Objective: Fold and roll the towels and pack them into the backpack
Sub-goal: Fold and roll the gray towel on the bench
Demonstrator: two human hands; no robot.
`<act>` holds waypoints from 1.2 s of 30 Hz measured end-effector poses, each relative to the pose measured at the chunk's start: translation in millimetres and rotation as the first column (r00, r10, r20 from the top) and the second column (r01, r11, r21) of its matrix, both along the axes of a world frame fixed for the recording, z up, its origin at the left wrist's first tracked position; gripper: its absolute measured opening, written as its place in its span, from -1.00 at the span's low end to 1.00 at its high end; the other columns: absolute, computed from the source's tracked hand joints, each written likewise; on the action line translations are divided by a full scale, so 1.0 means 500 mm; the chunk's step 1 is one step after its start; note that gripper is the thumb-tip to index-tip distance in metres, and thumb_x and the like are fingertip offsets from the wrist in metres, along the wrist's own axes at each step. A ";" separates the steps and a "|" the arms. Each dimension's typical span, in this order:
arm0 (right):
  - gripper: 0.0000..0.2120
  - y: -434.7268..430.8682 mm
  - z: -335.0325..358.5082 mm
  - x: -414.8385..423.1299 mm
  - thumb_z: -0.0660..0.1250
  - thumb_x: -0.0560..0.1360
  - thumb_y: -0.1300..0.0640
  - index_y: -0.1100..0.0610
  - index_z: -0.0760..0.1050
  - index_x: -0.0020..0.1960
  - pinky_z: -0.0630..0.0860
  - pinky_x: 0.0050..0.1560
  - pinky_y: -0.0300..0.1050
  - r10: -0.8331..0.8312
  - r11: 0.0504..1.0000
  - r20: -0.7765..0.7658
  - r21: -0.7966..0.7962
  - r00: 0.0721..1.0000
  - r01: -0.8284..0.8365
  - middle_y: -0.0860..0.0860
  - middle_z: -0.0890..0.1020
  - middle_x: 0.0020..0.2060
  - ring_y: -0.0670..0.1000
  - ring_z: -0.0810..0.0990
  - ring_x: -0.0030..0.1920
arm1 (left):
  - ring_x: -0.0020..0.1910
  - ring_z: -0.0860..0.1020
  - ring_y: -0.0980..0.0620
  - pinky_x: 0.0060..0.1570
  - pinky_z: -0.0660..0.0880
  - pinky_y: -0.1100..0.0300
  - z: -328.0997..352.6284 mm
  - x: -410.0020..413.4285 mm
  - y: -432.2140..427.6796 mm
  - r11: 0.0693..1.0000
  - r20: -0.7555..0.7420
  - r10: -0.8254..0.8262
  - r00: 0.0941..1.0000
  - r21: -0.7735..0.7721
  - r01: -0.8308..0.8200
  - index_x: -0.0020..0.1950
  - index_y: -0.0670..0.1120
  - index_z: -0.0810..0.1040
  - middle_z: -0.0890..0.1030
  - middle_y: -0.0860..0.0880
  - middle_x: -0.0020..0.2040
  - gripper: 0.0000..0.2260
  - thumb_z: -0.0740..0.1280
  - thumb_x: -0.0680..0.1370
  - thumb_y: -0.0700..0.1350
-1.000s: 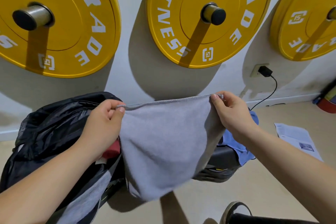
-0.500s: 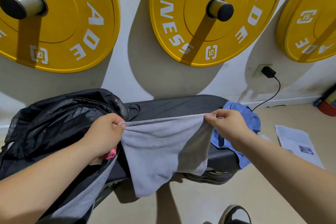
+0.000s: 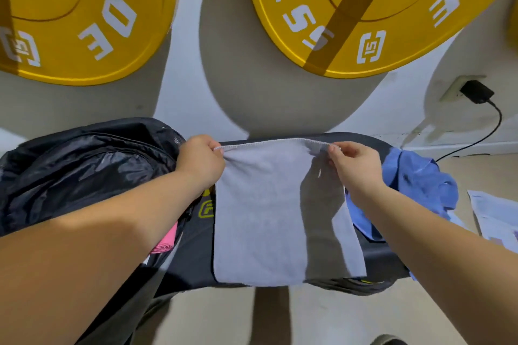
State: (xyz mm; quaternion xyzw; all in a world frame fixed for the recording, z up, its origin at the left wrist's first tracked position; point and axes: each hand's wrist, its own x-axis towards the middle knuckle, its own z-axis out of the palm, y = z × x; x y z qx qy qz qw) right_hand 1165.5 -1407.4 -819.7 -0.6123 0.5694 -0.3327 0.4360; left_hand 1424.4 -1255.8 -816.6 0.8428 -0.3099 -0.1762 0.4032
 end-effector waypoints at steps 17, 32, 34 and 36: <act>-0.91 -0.027 -0.003 -0.054 0.37 0.49 0.23 0.09 0.60 -0.16 0.62 -0.06 0.15 0.281 0.957 -0.094 -0.047 0.955 -0.286 0.09 0.71 -0.25 0.05 0.60 -0.26 | -0.25 0.55 0.03 -0.21 0.42 0.24 0.021 -0.007 0.065 0.999 0.110 -0.050 0.993 -0.007 0.051 -0.09 -0.10 0.66 0.64 0.00 -0.22 -0.90 0.36 0.55 -0.24; -0.94 0.016 -0.016 -0.139 0.47 0.36 0.10 -0.03 0.67 -0.18 0.61 -0.18 -0.17 0.678 0.632 -0.681 0.349 0.276 -0.691 -0.10 0.71 -0.27 -0.05 0.67 -0.22 | -0.10 0.49 -0.04 -0.07 0.49 0.07 -0.059 -0.067 0.196 0.568 0.241 -0.774 0.586 0.673 0.473 -0.22 0.02 0.40 0.46 0.07 -0.14 -0.90 0.19 0.40 -0.18; -0.95 0.015 -0.022 -0.134 0.48 0.33 -0.01 -0.10 0.64 -0.21 0.68 -0.15 -0.04 0.665 0.629 -0.714 0.377 0.218 -0.680 -0.11 0.70 -0.28 0.01 0.69 -0.22 | -0.04 0.52 -0.09 -0.03 0.51 0.00 -0.061 -0.073 0.198 0.490 0.197 -0.808 0.556 0.749 0.447 -0.18 -0.01 0.43 0.45 0.03 -0.09 -0.90 0.17 0.42 -0.19; -0.85 0.015 -0.020 -0.122 0.49 0.31 -0.13 -0.08 0.63 -0.24 0.68 -0.13 -0.02 0.661 0.616 -0.734 0.416 0.152 -0.669 -0.11 0.68 -0.31 0.03 0.67 -0.23 | -0.02 0.55 -0.12 -0.03 0.53 0.00 -0.052 -0.088 0.189 0.426 0.191 -0.837 0.513 0.816 0.392 -0.18 0.00 0.43 0.47 0.01 -0.07 -0.92 0.17 0.43 -0.17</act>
